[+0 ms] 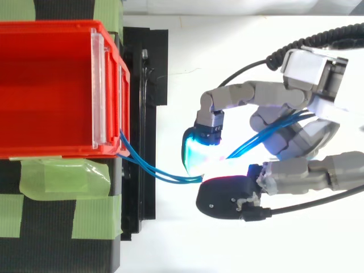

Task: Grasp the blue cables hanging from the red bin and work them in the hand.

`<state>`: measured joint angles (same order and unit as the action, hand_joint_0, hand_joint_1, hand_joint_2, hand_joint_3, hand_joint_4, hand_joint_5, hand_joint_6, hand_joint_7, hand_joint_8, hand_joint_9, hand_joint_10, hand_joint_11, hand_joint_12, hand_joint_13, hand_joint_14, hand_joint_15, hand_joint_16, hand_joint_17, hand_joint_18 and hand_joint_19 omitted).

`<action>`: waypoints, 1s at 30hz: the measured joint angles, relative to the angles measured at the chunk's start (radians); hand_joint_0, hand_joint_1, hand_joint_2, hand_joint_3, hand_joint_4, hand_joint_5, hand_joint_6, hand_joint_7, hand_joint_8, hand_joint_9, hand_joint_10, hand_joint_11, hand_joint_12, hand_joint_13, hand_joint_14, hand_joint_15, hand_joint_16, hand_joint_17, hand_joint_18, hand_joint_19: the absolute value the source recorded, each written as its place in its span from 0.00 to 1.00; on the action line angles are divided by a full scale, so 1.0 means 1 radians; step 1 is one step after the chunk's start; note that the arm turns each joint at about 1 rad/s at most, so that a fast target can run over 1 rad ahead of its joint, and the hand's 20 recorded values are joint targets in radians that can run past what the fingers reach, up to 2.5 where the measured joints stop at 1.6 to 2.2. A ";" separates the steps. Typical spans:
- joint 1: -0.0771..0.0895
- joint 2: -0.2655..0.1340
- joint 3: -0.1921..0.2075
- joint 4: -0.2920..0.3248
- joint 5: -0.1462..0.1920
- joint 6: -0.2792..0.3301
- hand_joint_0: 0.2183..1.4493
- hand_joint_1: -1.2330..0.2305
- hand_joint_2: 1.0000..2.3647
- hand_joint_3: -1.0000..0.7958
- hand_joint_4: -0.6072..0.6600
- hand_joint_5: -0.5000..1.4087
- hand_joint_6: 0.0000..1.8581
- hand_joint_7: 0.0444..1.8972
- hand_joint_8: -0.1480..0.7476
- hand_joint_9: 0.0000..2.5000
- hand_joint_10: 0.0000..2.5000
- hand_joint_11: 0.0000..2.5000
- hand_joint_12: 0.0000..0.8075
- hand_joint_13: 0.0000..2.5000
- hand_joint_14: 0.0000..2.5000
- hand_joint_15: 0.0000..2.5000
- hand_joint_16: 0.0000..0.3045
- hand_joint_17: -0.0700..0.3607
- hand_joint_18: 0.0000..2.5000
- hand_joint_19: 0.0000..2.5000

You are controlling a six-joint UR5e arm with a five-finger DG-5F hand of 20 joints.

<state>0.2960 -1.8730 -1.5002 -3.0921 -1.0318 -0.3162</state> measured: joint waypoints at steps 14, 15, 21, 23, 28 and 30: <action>0.001 0.000 0.000 0.004 0.000 -0.020 0.47 0.43 0.01 0.30 0.71 0.42 0.19 0.68 0.47 0.42 1.00 1.00 0.51 0.51 1.00 0.73 0.14 0.38 0.54 0.45; 0.001 0.000 0.000 0.004 0.000 -0.020 0.47 0.43 0.01 0.29 0.71 0.42 0.19 0.68 0.47 0.42 1.00 1.00 0.51 0.51 1.00 0.73 0.14 0.38 0.54 0.45; 0.000 0.000 0.000 0.005 0.000 -0.020 0.48 0.43 0.01 0.24 0.72 0.43 0.20 0.68 0.47 0.42 1.00 1.00 0.51 0.51 1.00 0.73 0.14 0.38 0.54 0.45; 0.000 0.000 0.000 0.005 0.001 -0.020 0.49 0.43 0.01 0.21 0.71 0.43 0.20 0.68 0.47 0.42 1.00 1.00 0.51 0.51 1.00 0.73 0.14 0.38 0.54 0.45; 0.000 0.000 0.000 0.007 0.001 -0.021 0.49 0.44 0.01 0.18 0.72 0.43 0.20 0.68 0.47 0.42 1.00 1.00 0.51 0.51 1.00 0.73 0.14 0.38 0.54 0.45; 0.000 0.000 0.000 0.007 0.001 -0.021 0.49 0.44 0.01 0.17 0.72 0.43 0.20 0.67 0.47 0.42 1.00 1.00 0.51 0.51 1.00 0.73 0.14 0.38 0.54 0.45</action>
<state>0.2965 -1.8733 -1.5002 -3.0851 -1.0309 -0.3372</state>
